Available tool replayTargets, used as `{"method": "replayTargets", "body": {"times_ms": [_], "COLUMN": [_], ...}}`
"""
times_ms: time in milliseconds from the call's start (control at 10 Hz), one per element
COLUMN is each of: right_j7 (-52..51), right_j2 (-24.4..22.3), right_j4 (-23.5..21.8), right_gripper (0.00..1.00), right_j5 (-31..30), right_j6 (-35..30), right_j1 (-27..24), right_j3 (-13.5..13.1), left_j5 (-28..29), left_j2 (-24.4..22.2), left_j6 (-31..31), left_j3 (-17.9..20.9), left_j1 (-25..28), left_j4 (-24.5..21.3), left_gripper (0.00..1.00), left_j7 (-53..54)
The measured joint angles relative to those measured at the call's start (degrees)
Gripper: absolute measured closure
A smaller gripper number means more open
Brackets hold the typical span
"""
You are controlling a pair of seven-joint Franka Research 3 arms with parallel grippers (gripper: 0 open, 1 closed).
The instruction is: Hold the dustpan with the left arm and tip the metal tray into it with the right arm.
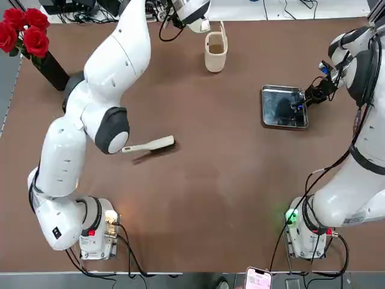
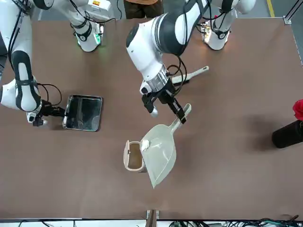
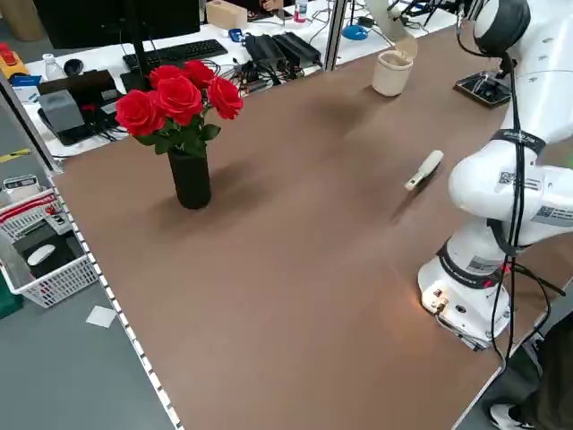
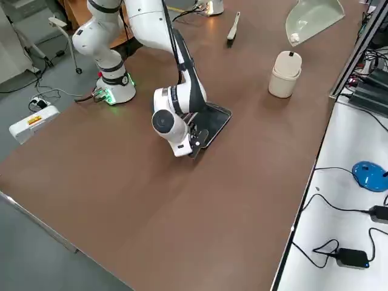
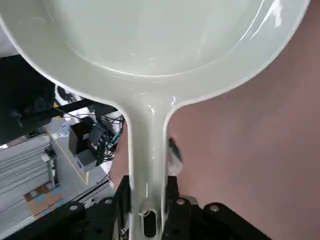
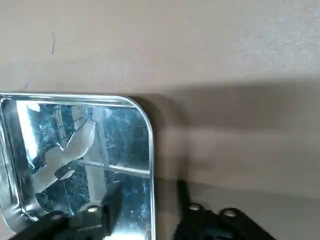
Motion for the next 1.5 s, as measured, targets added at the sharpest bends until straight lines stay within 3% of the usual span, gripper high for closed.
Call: {"method": "replayTargets", "body": {"times_ms": [200, 300, 700, 1200, 1500], "right_j7": [0.0, 0.1, 13.3, 23.2, 31.8], "right_j2": [-1.2, -2.9, -11.9, -12.9, -13.5], "right_j4": [0.9, 1.3, 5.1, 12.6, 22.3], "right_gripper": [0.09, 0.0, 0.0, 0.0, 0.0], "right_j5": [-0.1, -1.3, -13.6, -17.0, -24.1], "right_j6": [-0.8, -1.1, -8.8, -14.8, -22.9], "right_j1": [0.3, 0.5, 0.7, 2.6, 2.9], "right_j3": [-1.0, -1.6, -2.2, -1.9, -0.7], "left_j5": [3.5, 5.3, 7.0, 13.7, 19.0], "left_j2": [0.3, 0.8, 3.3, 6.2, 9.9], "left_j6": [0.8, 1.0, 2.1, 5.7, 6.1], "left_j3": [0.3, 0.3, 0.3, 0.5, 0.4], "left_j1": [-0.8, -1.5, -4.0, -3.9, -4.7], "left_j4": [0.1, 0.1, 0.1, -1.1, -1.6], "left_gripper": [0.68, 0.68, 0.68, 0.68, 0.68], "left_j7": [0.0, 0.0, 0.0, 1.6, 1.7]}}
